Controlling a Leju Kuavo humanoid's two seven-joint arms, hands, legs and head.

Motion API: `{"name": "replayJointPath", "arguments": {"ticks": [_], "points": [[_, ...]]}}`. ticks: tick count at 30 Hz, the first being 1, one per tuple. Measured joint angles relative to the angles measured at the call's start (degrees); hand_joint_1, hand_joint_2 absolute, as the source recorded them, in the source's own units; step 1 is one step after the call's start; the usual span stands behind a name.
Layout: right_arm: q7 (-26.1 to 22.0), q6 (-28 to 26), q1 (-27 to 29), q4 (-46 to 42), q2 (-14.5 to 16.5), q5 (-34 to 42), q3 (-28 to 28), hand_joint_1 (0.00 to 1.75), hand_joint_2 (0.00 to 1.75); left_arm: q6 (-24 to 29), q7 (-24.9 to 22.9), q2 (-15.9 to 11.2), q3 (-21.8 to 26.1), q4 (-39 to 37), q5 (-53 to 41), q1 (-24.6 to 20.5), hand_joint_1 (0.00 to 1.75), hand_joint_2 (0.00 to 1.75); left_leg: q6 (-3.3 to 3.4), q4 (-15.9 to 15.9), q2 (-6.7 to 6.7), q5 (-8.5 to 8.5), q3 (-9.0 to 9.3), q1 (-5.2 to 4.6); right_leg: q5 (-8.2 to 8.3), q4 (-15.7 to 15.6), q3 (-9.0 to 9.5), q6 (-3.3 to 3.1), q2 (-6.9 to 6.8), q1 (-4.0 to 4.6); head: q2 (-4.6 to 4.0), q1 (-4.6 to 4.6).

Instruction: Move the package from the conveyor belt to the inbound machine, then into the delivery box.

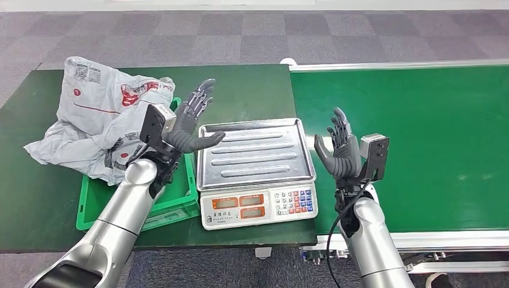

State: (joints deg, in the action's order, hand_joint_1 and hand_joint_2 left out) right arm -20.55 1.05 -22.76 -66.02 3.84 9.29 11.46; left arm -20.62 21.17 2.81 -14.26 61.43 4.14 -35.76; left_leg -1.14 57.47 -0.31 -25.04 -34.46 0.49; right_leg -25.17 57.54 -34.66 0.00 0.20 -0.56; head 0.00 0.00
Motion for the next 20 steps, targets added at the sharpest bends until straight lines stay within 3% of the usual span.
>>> {"name": "replayJointPath", "arguments": {"ticks": [8,14,18,20], "points": [[-0.49,-0.76,-3.80,3.81,2.57,-0.01,2.81,0.00,1.75,7.12,1.21,7.79,-0.48,-8.38,2.34,-1.04,0.00,1.75,0.00,-0.01,0.00,-0.01,-0.08,0.00,-0.03,0.00,-0.04,0.00,0.00,0.00,0.00,0.00],[-0.49,-0.89,-4.56,5.17,3.27,-0.10,3.82,0.00,1.75,7.90,2.30,9.94,-0.55,-12.27,2.27,-1.55,0.00,1.75,0.00,0.00,0.00,-0.01,-0.09,-0.01,-0.03,-0.01,-0.04,0.01,0.00,-0.01,0.00,0.00],[-0.43,-0.90,-4.82,5.88,3.44,-0.14,4.05,0.00,1.75,9.29,1.52,10.56,-0.49,-13.98,3.82,-1.73,0.00,0.00,0.00,-0.01,-0.01,-0.01,-0.09,0.00,-0.03,0.00,-0.04,0.01,-0.01,0.00,0.00,0.00],[-0.29,-0.93,-5.21,6.40,3.58,-0.21,4.17,0.00,1.75,10.38,1.12,10.76,-0.33,-14.89,4.80,-1.77,0.00,0.00,0.00,-0.01,-0.01,-0.01,-0.10,0.00,-0.03,0.00,-0.04,0.00,-0.01,0.00,0.00,0.00]]}}
